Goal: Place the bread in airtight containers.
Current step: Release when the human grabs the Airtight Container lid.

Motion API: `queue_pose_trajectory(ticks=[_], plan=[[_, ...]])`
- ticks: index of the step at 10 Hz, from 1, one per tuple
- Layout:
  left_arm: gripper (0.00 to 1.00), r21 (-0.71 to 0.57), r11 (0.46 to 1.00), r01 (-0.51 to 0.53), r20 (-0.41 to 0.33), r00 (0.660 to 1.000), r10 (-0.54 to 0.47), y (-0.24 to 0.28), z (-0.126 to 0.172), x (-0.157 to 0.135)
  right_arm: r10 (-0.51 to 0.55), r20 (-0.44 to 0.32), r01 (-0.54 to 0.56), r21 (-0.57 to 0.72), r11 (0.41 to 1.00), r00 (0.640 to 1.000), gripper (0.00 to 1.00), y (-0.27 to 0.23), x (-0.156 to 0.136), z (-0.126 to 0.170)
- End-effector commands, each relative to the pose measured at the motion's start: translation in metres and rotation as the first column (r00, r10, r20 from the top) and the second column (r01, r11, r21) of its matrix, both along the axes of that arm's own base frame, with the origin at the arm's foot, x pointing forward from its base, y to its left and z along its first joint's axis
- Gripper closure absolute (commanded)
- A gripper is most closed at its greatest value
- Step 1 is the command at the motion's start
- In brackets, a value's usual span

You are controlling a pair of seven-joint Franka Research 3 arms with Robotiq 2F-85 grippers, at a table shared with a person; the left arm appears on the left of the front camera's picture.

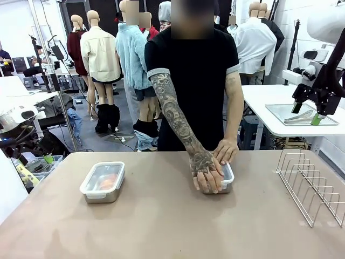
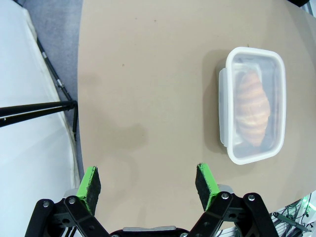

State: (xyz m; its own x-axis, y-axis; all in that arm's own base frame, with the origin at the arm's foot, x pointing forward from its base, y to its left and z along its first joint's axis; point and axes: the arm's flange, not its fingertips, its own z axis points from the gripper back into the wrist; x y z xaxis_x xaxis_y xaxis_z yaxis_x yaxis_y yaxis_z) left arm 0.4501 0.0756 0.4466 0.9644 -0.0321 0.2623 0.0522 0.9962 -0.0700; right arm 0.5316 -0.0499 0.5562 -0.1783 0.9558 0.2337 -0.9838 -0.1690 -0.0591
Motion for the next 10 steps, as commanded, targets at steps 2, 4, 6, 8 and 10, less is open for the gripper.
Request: queue_pose_trajectory(ticks=[2,4,6,8,10], plan=[[0.00,0.010,1.000,-0.015,0.002,1.000,0.015,0.0006,0.0003,-0.0018,-0.014,-0.008,0.014,-0.021,1.000,1.000,0.00,0.0025,-0.0007,-0.0003],[0.00,0.010,1.000,-0.015,0.002,1.000,0.015,0.0006,0.0003,-0.0018,-0.014,-0.008,0.014,-0.021,1.000,1.000,0.00,0.0025,-0.0007,-0.0003],[0.00,0.010,1.000,-0.015,0.002,1.000,0.015,0.0006,0.0003,-0.0018,-0.014,-0.008,0.014,-0.021,1.000,1.000,0.00,0.0025,-0.0007,-0.0003],[0.00,0.010,1.000,-0.015,0.002,1.000,0.015,0.0006,0.0003,-0.0018,-0.014,-0.008,0.014,-0.021,1.000,1.000,0.00,0.0025,-0.0007,-0.0003],[0.00,0.010,1.000,-0.015,0.002,1.000,0.015,0.0006,0.0003,-0.0018,-0.014,-0.008,0.014,-0.021,1.000,1.000,0.00,0.0025,-0.0007,-0.0003]])
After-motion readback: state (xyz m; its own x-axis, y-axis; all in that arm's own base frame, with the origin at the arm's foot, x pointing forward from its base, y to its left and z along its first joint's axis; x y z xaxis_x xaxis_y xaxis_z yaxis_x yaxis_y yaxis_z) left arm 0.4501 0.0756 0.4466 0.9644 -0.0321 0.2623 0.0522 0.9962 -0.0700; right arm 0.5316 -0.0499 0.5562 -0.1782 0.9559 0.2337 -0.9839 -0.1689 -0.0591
